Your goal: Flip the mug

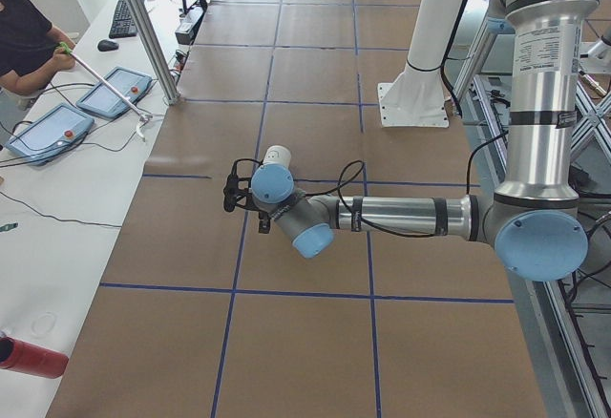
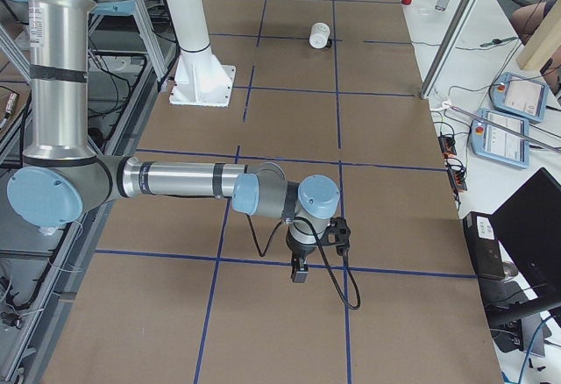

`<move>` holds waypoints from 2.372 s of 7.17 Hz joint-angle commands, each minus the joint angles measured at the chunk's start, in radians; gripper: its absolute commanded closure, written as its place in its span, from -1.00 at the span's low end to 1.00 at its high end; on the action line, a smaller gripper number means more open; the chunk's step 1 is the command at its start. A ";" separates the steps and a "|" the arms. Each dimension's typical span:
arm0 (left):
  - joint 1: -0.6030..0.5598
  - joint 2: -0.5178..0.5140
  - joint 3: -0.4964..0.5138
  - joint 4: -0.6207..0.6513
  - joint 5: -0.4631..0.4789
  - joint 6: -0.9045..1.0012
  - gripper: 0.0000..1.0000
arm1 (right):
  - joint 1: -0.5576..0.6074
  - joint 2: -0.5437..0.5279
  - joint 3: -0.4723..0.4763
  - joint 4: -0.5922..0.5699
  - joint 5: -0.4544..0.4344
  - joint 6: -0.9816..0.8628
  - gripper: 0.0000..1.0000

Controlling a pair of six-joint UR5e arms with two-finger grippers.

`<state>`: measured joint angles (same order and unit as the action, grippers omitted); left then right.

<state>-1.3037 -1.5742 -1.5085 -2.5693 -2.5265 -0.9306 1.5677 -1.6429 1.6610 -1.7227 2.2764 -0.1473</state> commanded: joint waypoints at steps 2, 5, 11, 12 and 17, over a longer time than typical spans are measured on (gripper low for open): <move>0.185 -0.094 0.105 -0.318 0.245 -0.493 -1.00 | 0.000 0.000 0.000 0.000 0.000 0.000 -1.00; 0.260 -0.121 0.182 -0.657 0.420 -0.917 -1.00 | 0.000 0.000 0.000 0.000 0.000 0.000 -1.00; 0.368 -0.193 0.324 -0.905 0.442 -0.764 -0.90 | 0.000 0.000 0.000 0.000 0.000 0.000 -1.00; 0.368 -0.211 0.343 -0.911 0.424 -0.766 -0.90 | 0.000 0.000 -0.001 0.000 0.000 0.000 -1.00; 0.394 -0.285 0.546 -1.138 0.393 -0.760 -0.90 | 0.000 0.000 -0.001 0.000 0.000 0.000 -1.00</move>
<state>-0.9262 -1.8490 -1.0007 -3.6582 -2.1396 -1.6913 1.5677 -1.6429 1.6597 -1.7227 2.2764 -0.1473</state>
